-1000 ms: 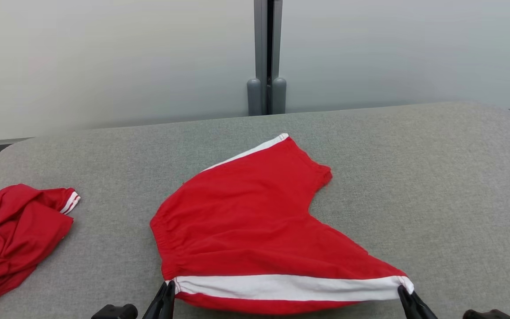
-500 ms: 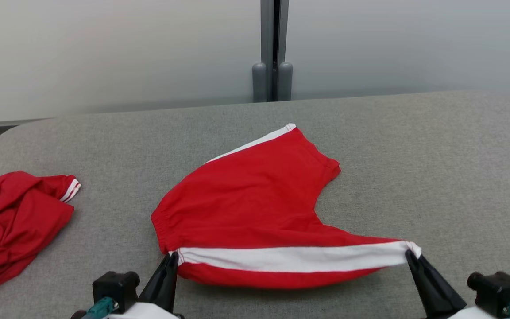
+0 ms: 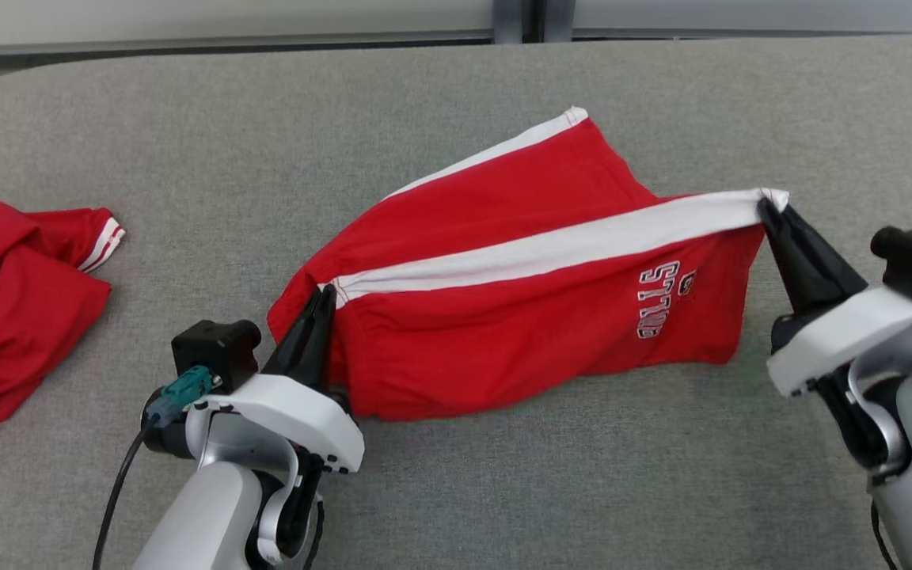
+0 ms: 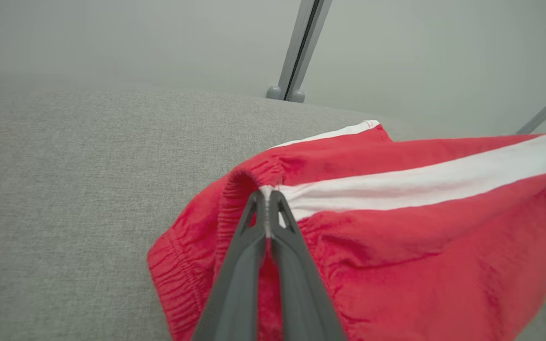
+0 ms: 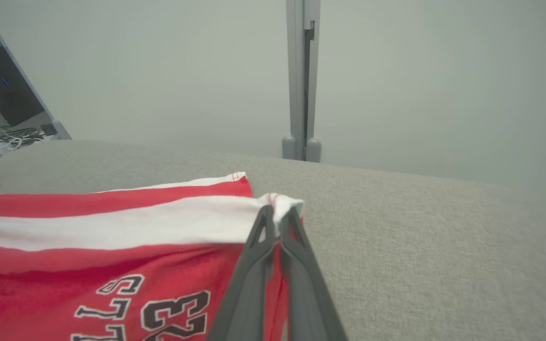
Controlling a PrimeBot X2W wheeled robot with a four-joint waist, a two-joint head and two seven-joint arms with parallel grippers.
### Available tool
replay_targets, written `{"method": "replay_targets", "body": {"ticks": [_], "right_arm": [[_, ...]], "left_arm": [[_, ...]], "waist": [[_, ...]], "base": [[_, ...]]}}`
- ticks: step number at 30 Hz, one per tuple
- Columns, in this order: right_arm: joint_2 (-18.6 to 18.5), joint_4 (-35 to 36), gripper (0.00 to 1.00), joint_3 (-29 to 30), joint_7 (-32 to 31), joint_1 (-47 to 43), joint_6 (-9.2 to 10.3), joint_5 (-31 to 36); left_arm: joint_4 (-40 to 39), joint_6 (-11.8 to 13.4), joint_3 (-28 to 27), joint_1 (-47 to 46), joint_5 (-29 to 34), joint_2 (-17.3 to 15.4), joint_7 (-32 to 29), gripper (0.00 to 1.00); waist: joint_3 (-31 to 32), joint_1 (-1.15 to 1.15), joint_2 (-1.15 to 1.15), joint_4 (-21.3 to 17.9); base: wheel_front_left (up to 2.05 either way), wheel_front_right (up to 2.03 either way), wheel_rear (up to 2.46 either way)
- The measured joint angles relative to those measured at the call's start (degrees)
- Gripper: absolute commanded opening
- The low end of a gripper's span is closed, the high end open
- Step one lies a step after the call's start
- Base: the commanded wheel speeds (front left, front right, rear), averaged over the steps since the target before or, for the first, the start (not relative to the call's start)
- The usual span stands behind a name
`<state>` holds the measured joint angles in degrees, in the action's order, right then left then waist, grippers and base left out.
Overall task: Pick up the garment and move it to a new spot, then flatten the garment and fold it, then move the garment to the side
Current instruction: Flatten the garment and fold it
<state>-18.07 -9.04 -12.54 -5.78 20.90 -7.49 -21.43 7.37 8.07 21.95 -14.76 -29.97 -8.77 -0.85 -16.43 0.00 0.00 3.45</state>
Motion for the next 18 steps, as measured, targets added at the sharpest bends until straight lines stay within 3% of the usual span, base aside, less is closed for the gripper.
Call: {"method": "replay_targets", "body": {"ticks": [10, 18], "right_arm": [[-1.8, -17.1, 0.0, -7.1, 5.9, 18.5, -0.01, -5.2], [-2.0, -28.3, 0.0, -15.9, 9.6, 28.4, 0.0, -10.2]], "left_arm": [[5.2, -0.8, -0.5, -7.0, -0.2, 2.4, 4.7, 0.0], [8.4, -0.7, -0.3, -9.5, -0.4, 3.1, 5.5, 0.0]], "waist": [[-5.0, 0.0, 0.0, 4.7], [-7.1, 0.0, 0.0, 7.3]], "base": [[0.0, 0.0, 0.0], [0.0, 0.0, 0.0]]}}
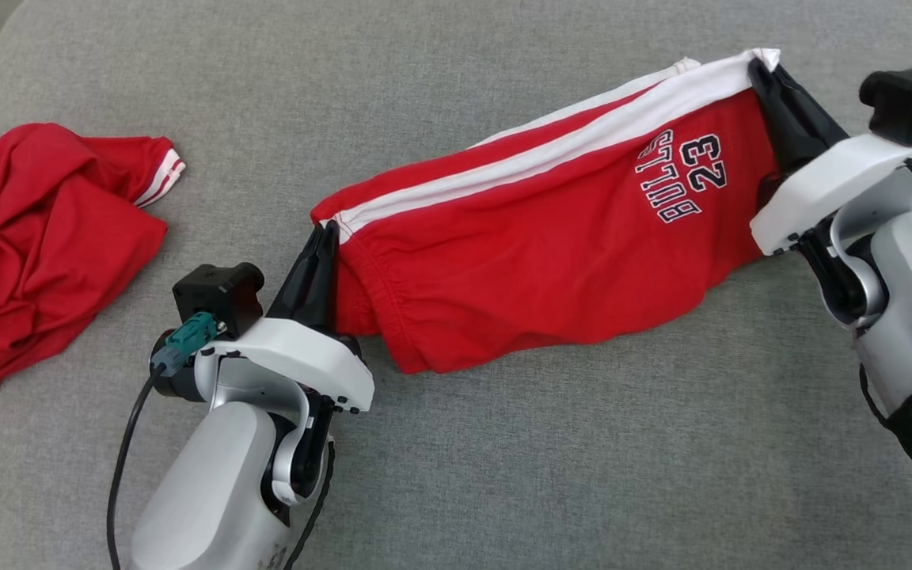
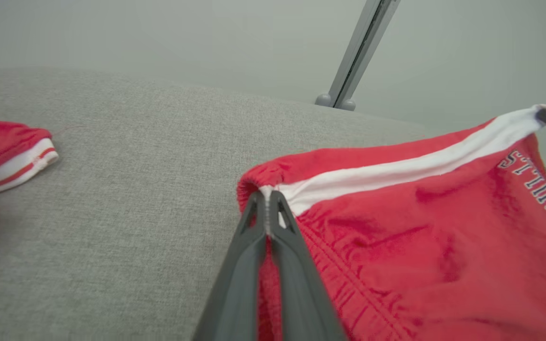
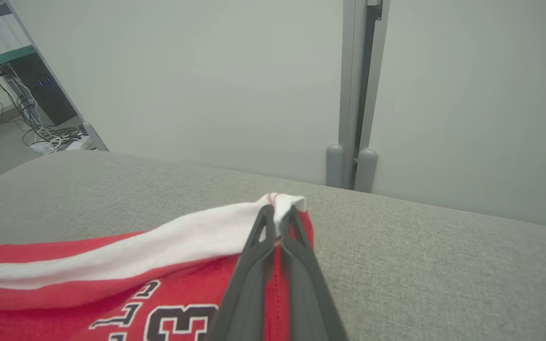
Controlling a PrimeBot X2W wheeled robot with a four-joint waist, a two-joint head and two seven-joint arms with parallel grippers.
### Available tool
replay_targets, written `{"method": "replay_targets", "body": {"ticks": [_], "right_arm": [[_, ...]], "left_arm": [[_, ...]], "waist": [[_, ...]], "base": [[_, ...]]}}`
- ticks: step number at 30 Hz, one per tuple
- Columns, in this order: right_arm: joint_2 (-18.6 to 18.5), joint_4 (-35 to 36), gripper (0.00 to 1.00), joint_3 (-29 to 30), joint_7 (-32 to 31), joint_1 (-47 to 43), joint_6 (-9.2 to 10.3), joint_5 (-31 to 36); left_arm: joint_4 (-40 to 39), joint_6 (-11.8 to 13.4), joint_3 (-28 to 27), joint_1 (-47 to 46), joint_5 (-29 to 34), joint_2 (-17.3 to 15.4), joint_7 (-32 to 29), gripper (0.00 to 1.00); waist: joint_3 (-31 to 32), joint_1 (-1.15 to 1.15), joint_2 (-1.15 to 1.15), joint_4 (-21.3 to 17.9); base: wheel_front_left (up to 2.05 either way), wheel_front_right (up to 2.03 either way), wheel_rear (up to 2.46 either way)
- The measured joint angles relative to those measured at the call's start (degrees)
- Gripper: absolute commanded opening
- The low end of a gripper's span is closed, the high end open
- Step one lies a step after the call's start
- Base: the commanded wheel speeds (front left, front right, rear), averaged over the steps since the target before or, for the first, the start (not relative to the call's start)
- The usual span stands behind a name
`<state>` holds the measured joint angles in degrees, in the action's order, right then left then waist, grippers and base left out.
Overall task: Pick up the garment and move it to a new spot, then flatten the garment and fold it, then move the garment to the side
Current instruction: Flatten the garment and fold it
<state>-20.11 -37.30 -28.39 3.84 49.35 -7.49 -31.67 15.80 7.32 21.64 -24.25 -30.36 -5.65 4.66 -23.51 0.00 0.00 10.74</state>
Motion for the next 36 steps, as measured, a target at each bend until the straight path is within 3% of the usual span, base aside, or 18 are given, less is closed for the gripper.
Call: {"method": "replay_targets", "body": {"ticks": [5, 6, 7, 8, 13, 17, 23, 28, 36], "right_arm": [[0.4, -6.6, 0.03, -4.1, 1.9, 3.5, 0.0, -2.7], [0.5, -7.5, 0.36, -4.7, 2.6, 3.7, 0.0, -3.2], [0.7, -8.2, 0.91, -5.3, 3.5, 4.0, 0.0, -4.0], [0.8, -8.7, 1.0, -5.9, 4.6, 4.2, 0.0, -4.4], [0.9, -9.7, 1.0, -8.3, 9.6, 4.3, 0.0, -6.2], [0.0, -6.3, 1.0, -7.3, 10.9, 2.5, 0.0, -6.0], [-0.8, 6.5, 1.0, 3.2, 11.2, -6.1, 0.0, 2.0], [1.4, 13.2, 1.0, 11.0, 11.3, -15.8, 0.0, 8.1], [5.5, 20.3, 1.0, 17.6, 11.0, -31.4, 0.0, 12.8]], "left_arm": [[2.1, -0.1, 0.3, -0.8, -0.6, 0.5, 0.2, 0.0], [2.5, -0.3, 0.5, -0.9, -0.6, 0.5, 0.2, 0.25], [3.0, -0.7, 0.7, -1.0, -0.8, 0.6, 0.2, 0.82], [3.4, -0.7, 0.8, -1.0, -1.0, 0.7, 0.2, 1.0], [4.7, -0.6, 0.6, -0.8, -1.5, 1.0, 2.2, 1.0], [4.4, 1.0, -0.2, 0.7, -1.1, 1.2, 6.2, 1.0], [0.2, 3.4, -2.1, 2.8, 2.4, 1.1, 10.0, 1.0], [-4.0, 3.3, -4.4, 5.1, 5.1, 1.1, 10.3, 1.0], [-6.5, 3.3, -5.9, 10.6, 11.8, 0.2, 10.4, 1.0]], "waist": [[-0.5, 0.0, 0.0, 0.6], [-0.5, 0.0, 0.0, 0.7], [-0.5, 0.0, 0.0, 0.7], [-0.5, 0.0, 0.0, 0.7], [0.4, 0.0, 0.0, 0.1], [1.9, 0.0, 0.0, -0.6], [4.2, 0.0, 0.0, -2.5], [6.3, 0.0, 0.0, -4.1], [9.6, 0.0, 0.0, -6.4]], "base": [[0.0, 0.0, 0.0], [0.0, 0.0, 0.0], [0.0, 0.0, 0.0], [0.0, 0.0, 0.0], [0.0, 0.0, 0.0], [0.0, 0.0, 0.0], [0.0, 0.0, 0.0], [0.0, 0.0, 0.0], [0.0, 0.0, 0.0]]}}
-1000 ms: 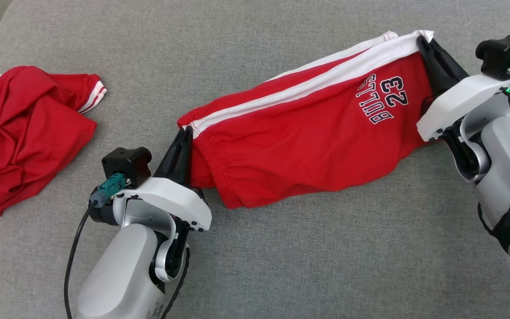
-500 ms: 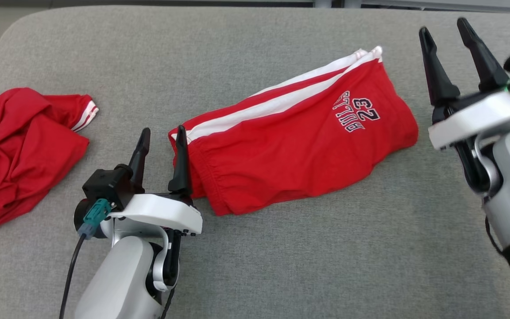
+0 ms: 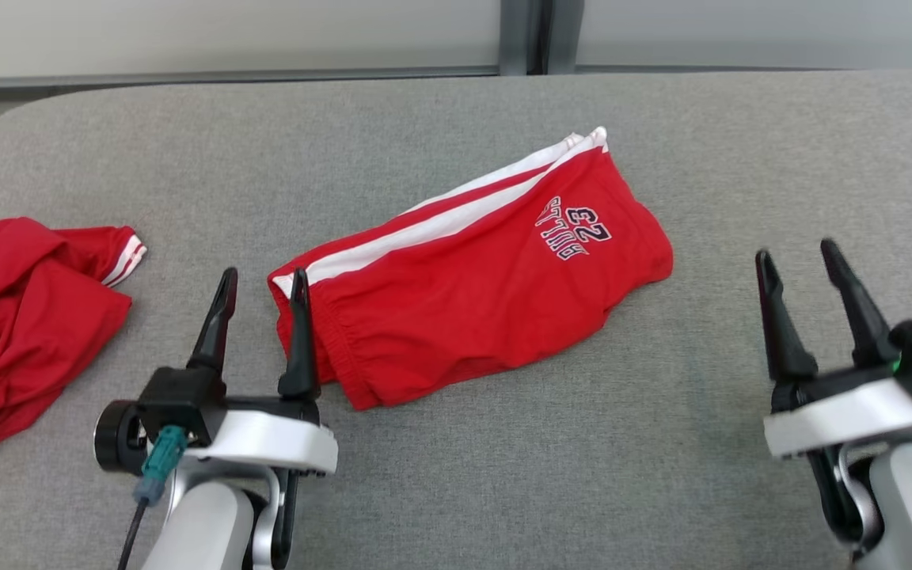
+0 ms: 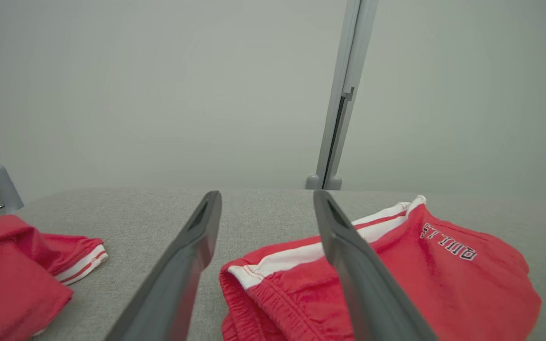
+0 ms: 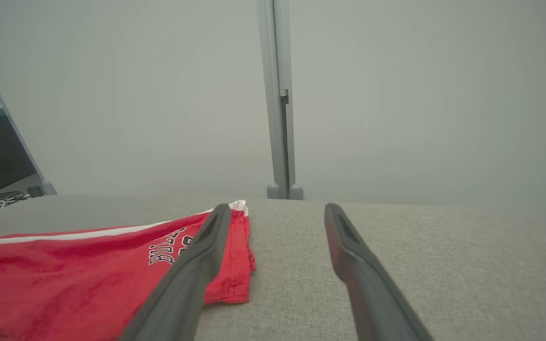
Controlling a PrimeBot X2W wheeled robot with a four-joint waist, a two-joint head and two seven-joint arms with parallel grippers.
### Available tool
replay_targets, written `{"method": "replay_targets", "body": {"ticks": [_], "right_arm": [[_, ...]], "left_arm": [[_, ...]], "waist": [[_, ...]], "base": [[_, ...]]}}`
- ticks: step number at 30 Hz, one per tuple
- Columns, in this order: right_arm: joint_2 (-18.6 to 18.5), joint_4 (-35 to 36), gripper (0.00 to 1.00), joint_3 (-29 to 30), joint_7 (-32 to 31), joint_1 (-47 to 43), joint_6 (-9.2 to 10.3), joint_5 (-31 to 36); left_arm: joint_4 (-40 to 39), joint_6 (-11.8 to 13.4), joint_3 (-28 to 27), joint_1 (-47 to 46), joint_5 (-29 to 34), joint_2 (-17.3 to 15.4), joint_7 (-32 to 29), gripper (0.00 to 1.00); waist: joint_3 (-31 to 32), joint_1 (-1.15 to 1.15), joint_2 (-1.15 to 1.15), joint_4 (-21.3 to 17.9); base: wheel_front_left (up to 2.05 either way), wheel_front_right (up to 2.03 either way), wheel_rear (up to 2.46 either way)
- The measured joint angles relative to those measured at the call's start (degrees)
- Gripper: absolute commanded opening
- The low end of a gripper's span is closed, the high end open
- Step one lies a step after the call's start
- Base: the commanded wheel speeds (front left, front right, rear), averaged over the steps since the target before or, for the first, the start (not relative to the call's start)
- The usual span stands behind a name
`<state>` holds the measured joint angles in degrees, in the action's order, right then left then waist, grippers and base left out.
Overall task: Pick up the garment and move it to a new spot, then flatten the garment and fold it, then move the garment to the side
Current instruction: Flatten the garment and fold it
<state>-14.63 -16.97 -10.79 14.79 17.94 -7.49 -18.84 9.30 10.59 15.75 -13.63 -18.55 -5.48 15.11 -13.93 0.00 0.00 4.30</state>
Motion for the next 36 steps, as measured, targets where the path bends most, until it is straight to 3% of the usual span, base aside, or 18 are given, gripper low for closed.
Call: {"method": "replay_targets", "body": {"ticks": [7, 14, 36], "right_arm": [[3.7, 8.1, 1.0, 3.2, -3.1, -11.0, 0.0, 3.4], [6.1, 13.7, 1.0, 3.9, -6.6, -15.6, 0.0, 5.9], [6.9, 16.2, 1.0, 4.6, -8.8, -17.3, 0.0, 6.9]], "left_arm": [[0.2, -0.4, -0.9, 5.1, 2.4, -0.6, 0.0, 1.0], [1.8, 0.3, -1.4, 7.1, 3.5, -1.0, 0.0, 1.0], [2.5, 0.1, -1.2, 6.5, 3.6, -0.8, 0.0, 1.0]], "waist": [[2.7, 0.0, 0.0, -1.6], [4.5, 0.0, 0.0, -2.8], [4.0, 0.0, 0.0, -2.0]], "base": [[0.0, 0.0, 0.0], [0.0, 0.0, 0.0], [0.0, 0.0, 0.0]]}}
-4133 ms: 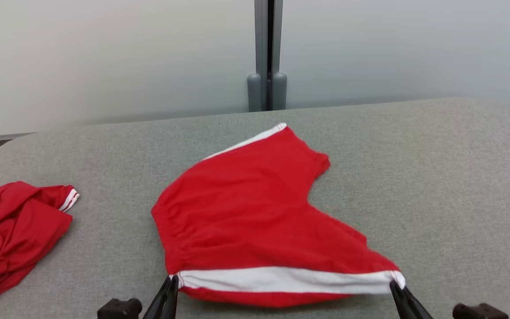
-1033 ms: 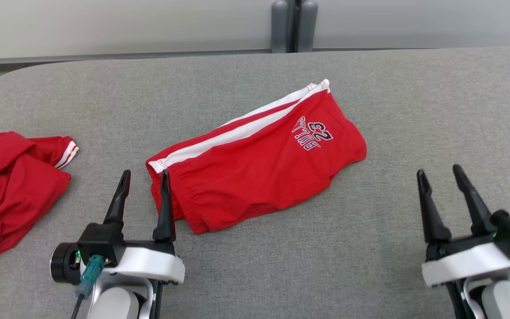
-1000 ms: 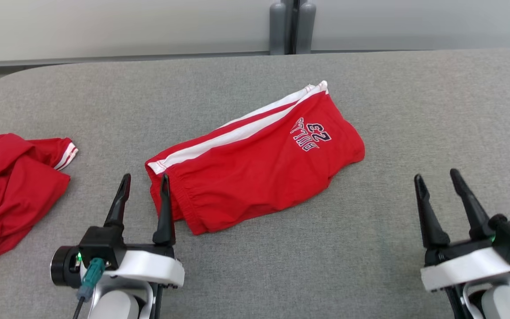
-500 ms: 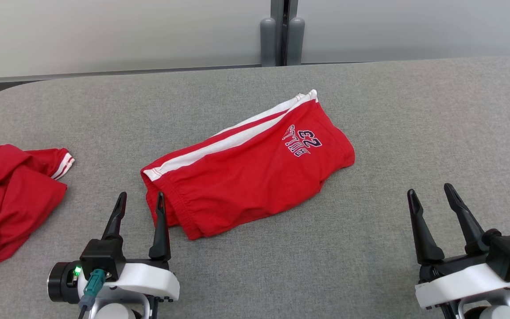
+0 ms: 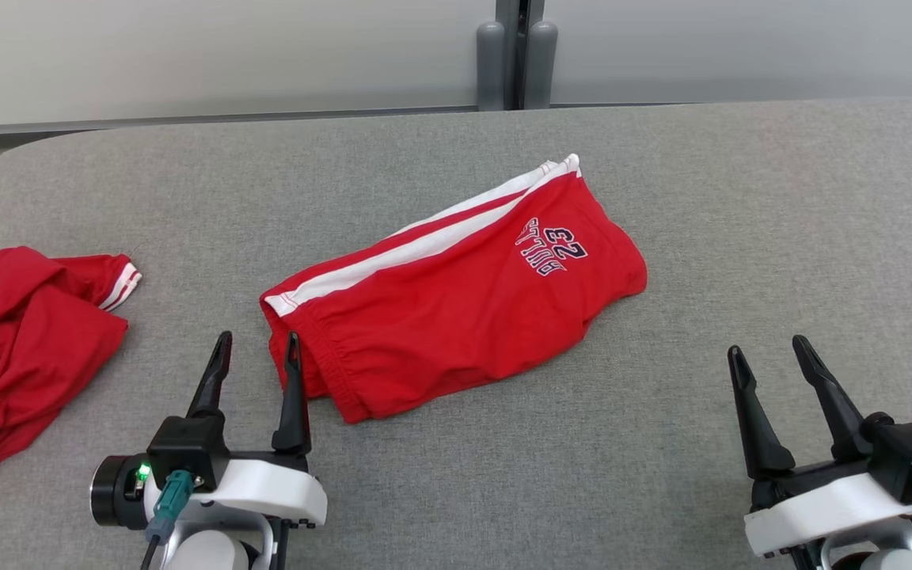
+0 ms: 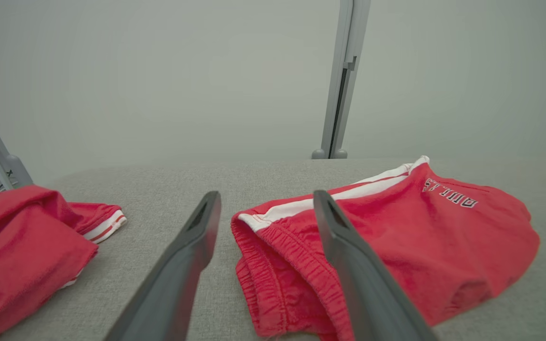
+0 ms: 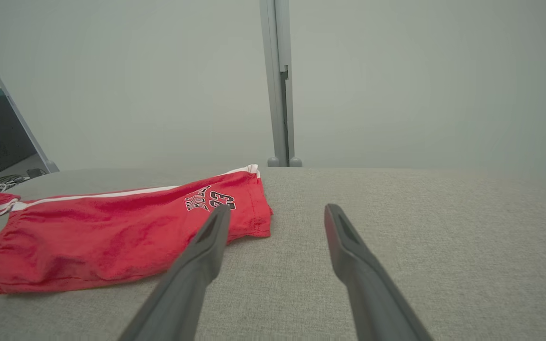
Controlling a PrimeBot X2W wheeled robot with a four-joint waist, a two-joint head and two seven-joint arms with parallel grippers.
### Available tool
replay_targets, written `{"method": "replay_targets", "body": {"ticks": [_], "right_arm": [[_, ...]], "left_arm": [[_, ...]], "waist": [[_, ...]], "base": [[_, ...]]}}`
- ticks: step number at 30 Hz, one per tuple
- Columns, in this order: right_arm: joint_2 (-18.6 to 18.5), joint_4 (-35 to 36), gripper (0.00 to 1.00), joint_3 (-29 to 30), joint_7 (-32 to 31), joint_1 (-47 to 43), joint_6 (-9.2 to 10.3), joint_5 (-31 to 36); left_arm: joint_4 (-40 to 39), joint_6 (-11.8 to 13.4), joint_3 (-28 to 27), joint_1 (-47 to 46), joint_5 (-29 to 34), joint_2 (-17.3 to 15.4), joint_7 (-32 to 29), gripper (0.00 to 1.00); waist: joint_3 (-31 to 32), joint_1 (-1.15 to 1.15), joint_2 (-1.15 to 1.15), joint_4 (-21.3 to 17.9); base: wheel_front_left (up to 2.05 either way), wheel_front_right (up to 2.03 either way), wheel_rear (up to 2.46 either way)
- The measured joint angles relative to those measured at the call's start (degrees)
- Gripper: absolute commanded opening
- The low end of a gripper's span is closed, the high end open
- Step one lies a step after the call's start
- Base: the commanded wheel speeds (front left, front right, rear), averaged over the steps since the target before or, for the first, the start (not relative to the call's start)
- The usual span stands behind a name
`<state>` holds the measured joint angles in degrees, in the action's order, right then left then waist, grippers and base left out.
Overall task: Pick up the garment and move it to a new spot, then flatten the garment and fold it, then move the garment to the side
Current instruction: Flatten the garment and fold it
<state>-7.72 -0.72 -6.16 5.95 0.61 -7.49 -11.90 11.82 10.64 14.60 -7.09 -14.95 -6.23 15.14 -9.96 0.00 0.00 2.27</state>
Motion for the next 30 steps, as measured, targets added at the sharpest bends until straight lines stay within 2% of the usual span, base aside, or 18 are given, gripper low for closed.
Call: {"method": "replay_targets", "body": {"ticks": [5, 10, 19, 26, 27, 29, 30], "right_arm": [[-1.8, -4.3, 1.0, 0.1, 0.1, 2.1, 0.0, -0.7], [-4.0, -11.6, 1.0, -0.7, 1.2, 9.1, 0.0, -1.8], [-6.3, -31.5, 1.0, -5.9, 2.2, 26.9, 0.0, -5.2], [-5.8, -44.1, 1.0, -11.4, 1.2, 34.2, 0.0, -10.3], [-5.7, -45.2, 0.7, -12.1, 1.0, 34.8, 0.0, -11.3], [-5.5, -46.7, 0.0, -13.4, 1.1, 35.8, 0.0, -13.2], [-5.5, -47.2, 0.0, -14.4, 1.1, 36.1, 0.0, -14.0]], "left_arm": [[-0.5, -0.1, 1.0, -1.9, 0.3, 0.9, 0.0, 1.0], [-1.1, -0.5, 1.9, -4.1, 0.5, 1.9, 0.0, 1.0], [-0.2, -1.3, 3.9, -7.4, 0.5, 3.1, 0.0, 1.0], [0.2, -1.3, 4.6, -8.2, 0.1, 3.4, 0.0, 1.0], [0.2, -1.3, 4.7, -8.2, 0.1, 3.4, 0.0, 1.0], [0.2, -1.2, 4.6, -8.2, 0.1, 3.4, 0.0, 1.0], [0.2, -1.2, 4.6, -8.2, 0.0, 3.4, 0.0, 1.0]], "waist": [[-1.5, 0.0, 0.0, 1.8], [-4.5, 0.0, 0.0, 4.0], [-8.7, 0.0, 0.0, 8.3], [-9.2, 0.0, 0.0, 9.4], [-9.2, 0.0, 0.0, 9.3], [-9.1, 0.0, 0.0, 9.1], [-9.1, 0.0, 0.0, 9.0]], "base": [[0.0, 0.0, 0.0], [0.0, 0.0, 0.0], [0.0, 0.0, 0.0], [0.0, 0.0, 0.0], [0.0, 0.0, 0.0], [0.0, 0.0, 0.0], [0.0, 0.0, 0.0]]}}
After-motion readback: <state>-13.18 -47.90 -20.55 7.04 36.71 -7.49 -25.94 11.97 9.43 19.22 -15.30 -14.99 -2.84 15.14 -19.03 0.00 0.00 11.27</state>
